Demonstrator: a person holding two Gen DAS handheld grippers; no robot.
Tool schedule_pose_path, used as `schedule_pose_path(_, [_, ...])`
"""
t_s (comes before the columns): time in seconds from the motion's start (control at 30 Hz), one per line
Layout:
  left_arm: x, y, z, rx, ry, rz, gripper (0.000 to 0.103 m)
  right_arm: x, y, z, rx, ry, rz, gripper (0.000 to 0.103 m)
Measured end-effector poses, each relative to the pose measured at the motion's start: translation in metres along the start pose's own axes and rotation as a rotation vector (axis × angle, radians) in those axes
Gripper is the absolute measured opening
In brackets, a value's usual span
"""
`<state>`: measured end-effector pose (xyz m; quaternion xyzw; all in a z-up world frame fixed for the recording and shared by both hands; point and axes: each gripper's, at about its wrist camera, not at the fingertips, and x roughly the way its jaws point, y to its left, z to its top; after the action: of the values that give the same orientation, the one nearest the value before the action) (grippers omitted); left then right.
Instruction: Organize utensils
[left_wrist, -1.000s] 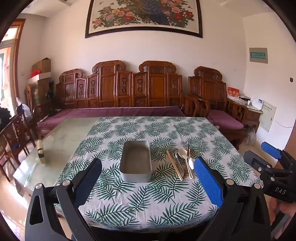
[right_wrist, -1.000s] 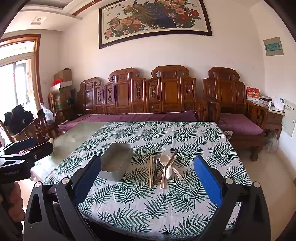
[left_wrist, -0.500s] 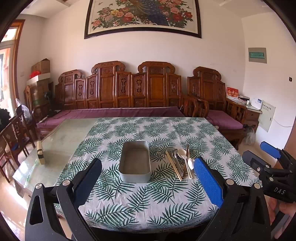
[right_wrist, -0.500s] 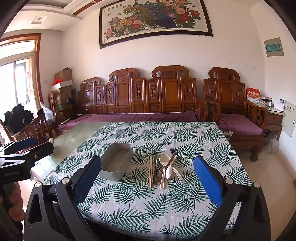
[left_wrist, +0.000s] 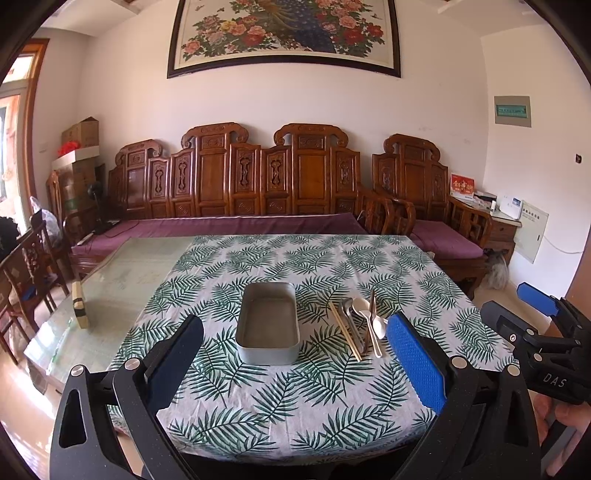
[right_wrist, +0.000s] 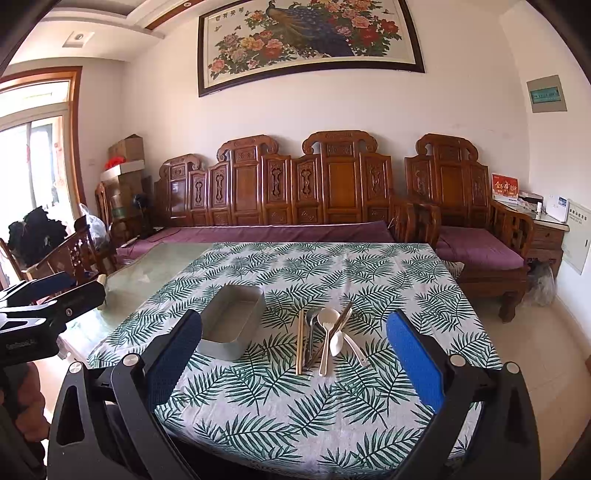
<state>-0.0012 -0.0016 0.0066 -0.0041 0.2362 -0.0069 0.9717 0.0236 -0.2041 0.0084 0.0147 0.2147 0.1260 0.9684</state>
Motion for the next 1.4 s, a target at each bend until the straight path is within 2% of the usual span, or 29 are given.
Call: schedule_pose_path(1.4, [-0.0071, -0.0037, 0.0035, 0.005, -0.016, -0.009, 0.097, -0.0056, -0.0013, 0.0085, -0.004, -0.006, 0.000, 0.100])
